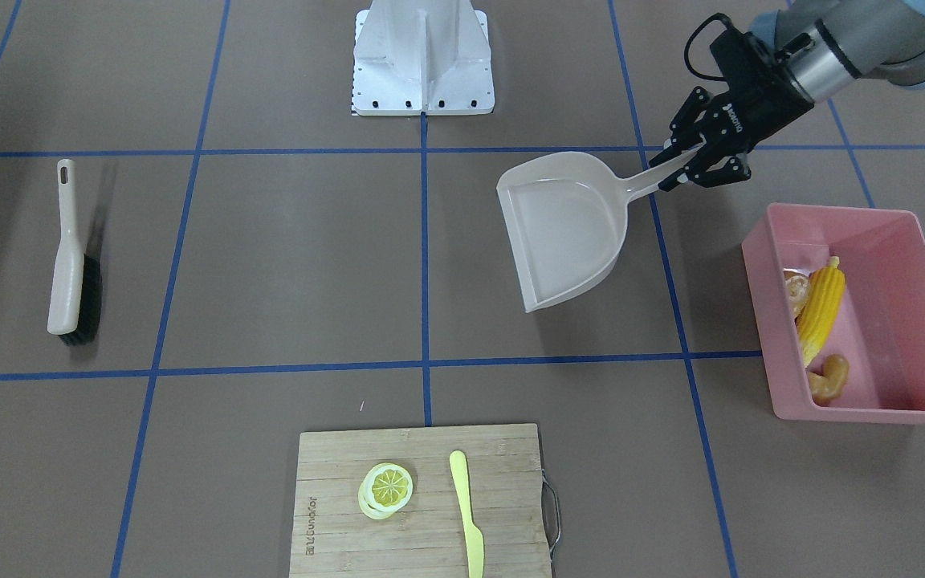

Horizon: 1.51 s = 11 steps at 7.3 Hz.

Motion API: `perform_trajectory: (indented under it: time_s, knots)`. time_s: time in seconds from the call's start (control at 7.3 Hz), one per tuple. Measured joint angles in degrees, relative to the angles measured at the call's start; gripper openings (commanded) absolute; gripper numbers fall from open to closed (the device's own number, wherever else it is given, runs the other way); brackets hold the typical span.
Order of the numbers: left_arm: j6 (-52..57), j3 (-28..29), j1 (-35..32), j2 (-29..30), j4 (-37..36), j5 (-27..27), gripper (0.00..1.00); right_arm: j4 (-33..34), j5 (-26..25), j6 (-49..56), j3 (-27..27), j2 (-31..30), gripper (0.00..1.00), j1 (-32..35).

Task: Sweep and dump trash into bin
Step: 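Bring the empty dustpan back over the table with the left gripper, then lower the dustpan onto the table and open the left gripper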

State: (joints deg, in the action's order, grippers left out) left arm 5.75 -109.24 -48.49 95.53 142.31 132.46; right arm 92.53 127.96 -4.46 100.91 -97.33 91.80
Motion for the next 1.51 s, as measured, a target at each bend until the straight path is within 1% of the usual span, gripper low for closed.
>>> perform_trajectory:
  time_s: [0.14, 0.27, 0.55, 0.96, 1.23, 1.51]
  knots:
    - [0.5, 1.5, 3.0, 1.8, 0.1, -1.1, 0.0, 0.0, -0.1, 0.1, 0.0, -0.2, 1.0, 0.1]
    - [2.2, 3.5, 4.4, 3.5, 0.2, -1.5, 0.0, -0.1, -0.2, 0.1, -0.1, -0.2, 1.0, 0.1]
    - [5.6, 5.7, 5.1, 4.8, 0.4, -1.2, 0.0, -0.1, -0.3, 0.2, -0.2, -0.3, 1.0, 0.1]
    - [5.9, 7.5, 5.1, 6.2, 0.5, 0.9, 0.0, -0.1, -0.4, 0.2, -0.3, -0.5, 1.0, 0.2]
    - [5.8, 10.2, 5.2, 8.3, 0.5, 2.5, 0.0, -0.1, -0.4, 0.2, -0.3, -0.6, 1.0, 0.3]
    - [6.0, 11.7, 5.2, 9.6, 0.5, 3.6, 0.08, -0.1, -0.4, 0.2, -0.3, -0.6, 1.0, 0.3]
